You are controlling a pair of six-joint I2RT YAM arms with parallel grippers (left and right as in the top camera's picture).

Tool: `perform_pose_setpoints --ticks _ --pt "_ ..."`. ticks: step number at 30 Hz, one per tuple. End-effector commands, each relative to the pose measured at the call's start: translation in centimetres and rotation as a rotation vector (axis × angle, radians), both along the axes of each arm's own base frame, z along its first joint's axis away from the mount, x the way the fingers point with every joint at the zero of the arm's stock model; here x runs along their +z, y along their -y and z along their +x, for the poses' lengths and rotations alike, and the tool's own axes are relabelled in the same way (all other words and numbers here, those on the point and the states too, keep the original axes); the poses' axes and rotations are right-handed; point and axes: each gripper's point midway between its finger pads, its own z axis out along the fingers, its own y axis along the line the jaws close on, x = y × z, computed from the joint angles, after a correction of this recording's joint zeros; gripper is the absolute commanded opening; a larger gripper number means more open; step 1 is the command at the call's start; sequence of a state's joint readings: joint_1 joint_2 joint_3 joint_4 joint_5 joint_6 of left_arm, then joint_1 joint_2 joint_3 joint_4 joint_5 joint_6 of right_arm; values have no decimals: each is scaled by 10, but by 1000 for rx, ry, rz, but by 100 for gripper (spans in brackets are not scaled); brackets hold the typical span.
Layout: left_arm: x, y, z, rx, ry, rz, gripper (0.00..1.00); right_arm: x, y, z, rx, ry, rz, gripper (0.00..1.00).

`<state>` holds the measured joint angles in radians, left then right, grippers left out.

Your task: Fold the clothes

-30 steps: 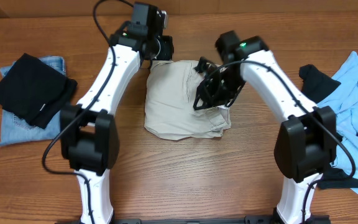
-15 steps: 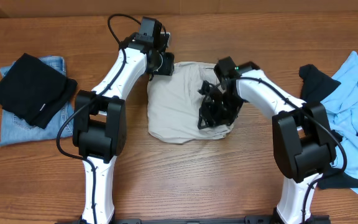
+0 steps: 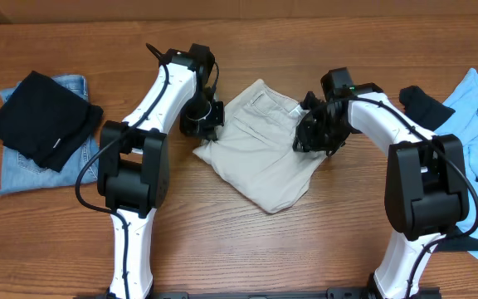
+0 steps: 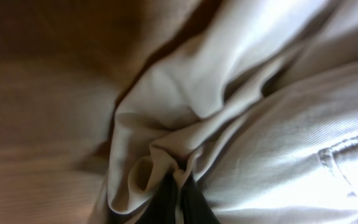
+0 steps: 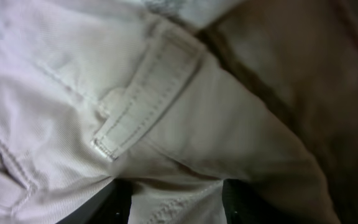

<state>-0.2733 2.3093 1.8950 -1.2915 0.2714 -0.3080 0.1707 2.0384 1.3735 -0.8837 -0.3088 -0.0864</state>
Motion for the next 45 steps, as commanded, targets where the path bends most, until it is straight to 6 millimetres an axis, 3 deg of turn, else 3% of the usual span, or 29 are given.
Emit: perform_pose_setpoints --ticks 1,5,8,11,12,14,18,26,33,38,45 --pt "-5 -4 -12 26 -75 15 4 -13 40 13 -15 62 -199 51" --pt "6 -7 -8 29 -46 4 4 -14 42 13 -13 64 -212 51" --pt "28 -8 8 33 59 -25 8 -14 42 13 -13 62 -213 51" --pt "60 -2 37 25 242 -74 18 -14 42 13 -13 62 -213 51" --pt "70 1 49 1 313 -92 35 -14 42 12 -14 61 -212 51" --pt "83 10 66 -58 424 -119 100 -14 42 12 -13 59 -213 51" --pt "84 35 80 -235 538 -169 100 -14 42 12 -17 58 -213 51" --pt "53 71 75 -372 515 -296 100 -14 42 12 -17 58 -213 52" --pt "23 74 86 -392 521 -291 100 -14 43 11 -17 55 -213 52" --pt "-2 64 88 -379 488 -230 100 -14 43 10 -16 52 -214 52" --pt "-30 72 72 -359 392 -234 100 -14 43 10 -16 51 -214 52"
